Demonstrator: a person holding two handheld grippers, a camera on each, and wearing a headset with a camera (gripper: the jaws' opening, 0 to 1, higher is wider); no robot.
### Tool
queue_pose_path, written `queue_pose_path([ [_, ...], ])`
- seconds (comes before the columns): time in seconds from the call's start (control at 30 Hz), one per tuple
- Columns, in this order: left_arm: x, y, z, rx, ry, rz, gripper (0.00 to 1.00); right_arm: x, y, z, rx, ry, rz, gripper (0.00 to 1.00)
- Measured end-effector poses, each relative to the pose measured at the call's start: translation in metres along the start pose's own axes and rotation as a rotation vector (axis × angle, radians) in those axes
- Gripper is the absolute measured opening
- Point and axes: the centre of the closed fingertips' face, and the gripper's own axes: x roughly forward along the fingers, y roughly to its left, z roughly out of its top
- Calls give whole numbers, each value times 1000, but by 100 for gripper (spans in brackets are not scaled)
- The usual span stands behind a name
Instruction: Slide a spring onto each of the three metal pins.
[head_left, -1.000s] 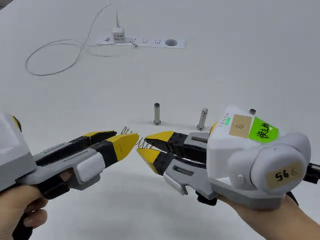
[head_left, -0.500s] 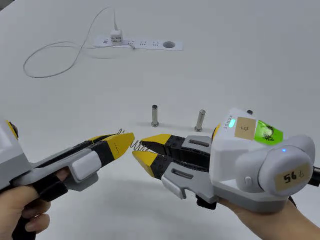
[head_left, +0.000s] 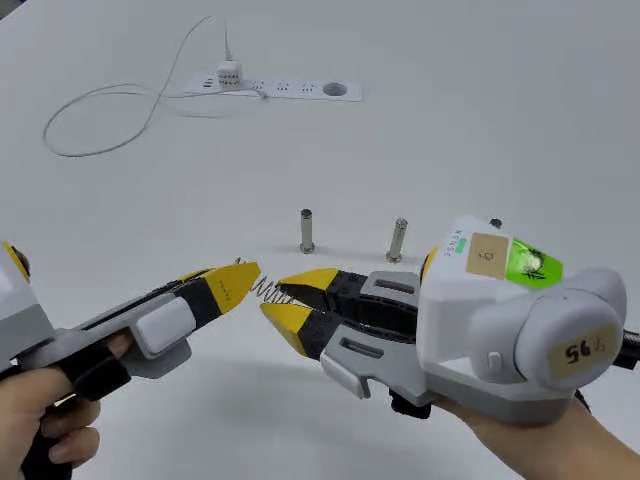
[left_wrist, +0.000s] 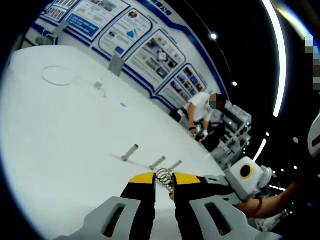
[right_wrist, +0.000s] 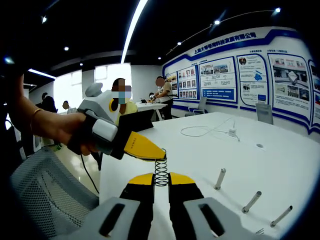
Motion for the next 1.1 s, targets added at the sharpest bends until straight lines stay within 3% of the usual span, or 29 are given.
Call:
queue_pose_path([
  [0.53, 4, -4, 3, 32, 8, 17, 13, -1, -3, 0, 16, 5, -17, 12],
  [0.6, 4, -4, 5, 36, 1, 19, 12, -3, -7, 0, 2, 4, -41, 13],
  [0.67, 5, -2, 11, 62, -19, 33, 10, -4, -8, -1, 5, 7, -48, 19],
  [0.77, 6, -1, 15, 109, -8, 48, 10, -6, -12, -2, 5, 16, -70, 19],
  [1.1, 12, -7, 32, 247, -28, 70, 10, -17, -30, -6, 67, 36, -146, 26],
])
